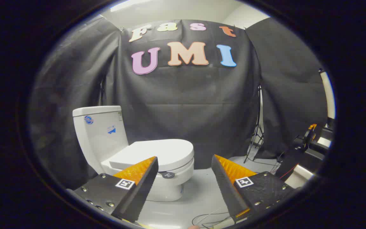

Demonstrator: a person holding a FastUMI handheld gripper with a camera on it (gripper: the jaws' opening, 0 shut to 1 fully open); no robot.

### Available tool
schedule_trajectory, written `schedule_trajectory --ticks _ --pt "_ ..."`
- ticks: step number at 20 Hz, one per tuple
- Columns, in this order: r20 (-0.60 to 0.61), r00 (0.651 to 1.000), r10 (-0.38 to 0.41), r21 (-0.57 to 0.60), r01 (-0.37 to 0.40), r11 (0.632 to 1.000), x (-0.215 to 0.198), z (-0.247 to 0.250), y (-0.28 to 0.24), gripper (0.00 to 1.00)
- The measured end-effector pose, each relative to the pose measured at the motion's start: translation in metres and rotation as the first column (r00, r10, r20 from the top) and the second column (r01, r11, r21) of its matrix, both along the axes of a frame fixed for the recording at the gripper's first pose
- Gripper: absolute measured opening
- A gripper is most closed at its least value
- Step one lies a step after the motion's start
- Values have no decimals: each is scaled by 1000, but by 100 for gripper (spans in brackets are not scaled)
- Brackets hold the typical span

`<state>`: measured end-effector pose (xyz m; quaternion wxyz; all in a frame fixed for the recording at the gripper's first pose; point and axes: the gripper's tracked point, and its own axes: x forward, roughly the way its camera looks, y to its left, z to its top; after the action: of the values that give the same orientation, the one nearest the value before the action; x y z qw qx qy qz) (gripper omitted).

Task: Open the toilet lid.

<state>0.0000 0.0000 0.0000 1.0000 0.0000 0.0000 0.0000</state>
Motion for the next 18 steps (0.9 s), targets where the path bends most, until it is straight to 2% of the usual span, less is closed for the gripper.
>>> schedule_trajectory --ticks 8,18 --pt "-24 999 -26 82 28 996 20 -3 -7 100" --pt "-16 1000 -2 18 3 1000 36 2 10 100"
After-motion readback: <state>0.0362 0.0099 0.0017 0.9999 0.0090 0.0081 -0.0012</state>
